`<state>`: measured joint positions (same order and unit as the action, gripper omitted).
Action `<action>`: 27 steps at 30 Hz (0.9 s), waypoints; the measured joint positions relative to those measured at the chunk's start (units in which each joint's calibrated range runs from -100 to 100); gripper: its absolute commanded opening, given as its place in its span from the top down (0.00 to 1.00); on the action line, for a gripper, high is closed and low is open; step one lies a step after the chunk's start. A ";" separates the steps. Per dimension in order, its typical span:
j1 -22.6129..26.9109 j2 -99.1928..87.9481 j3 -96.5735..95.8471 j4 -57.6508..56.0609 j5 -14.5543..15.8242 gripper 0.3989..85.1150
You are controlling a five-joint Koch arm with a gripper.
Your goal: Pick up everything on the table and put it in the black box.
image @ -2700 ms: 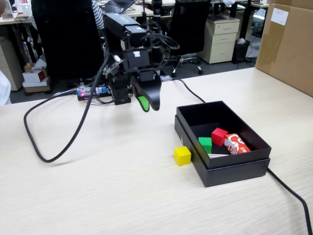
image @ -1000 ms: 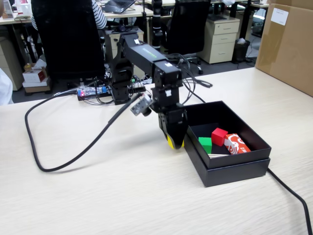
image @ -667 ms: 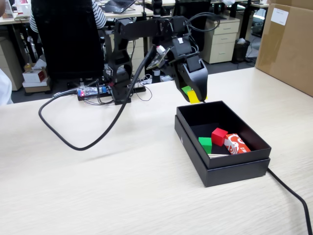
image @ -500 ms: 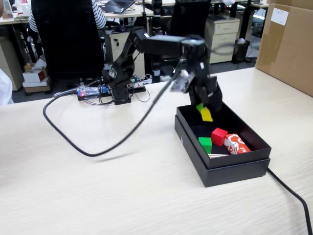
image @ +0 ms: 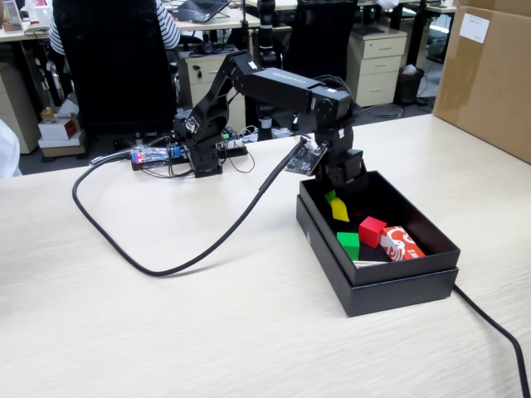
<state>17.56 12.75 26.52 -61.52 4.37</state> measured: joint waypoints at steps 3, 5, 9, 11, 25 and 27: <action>0.00 0.00 -1.28 0.15 0.20 0.48; 0.00 0.00 -1.55 0.23 0.20 0.44; -0.20 -3.75 -2.01 0.39 0.44 0.44; -0.34 -8.28 -2.92 0.85 0.54 0.44; -7.13 -52.56 -16.98 0.77 -1.17 0.43; -8.89 -59.03 -22.91 0.77 -1.27 0.42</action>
<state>8.67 -46.28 3.61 -60.74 3.10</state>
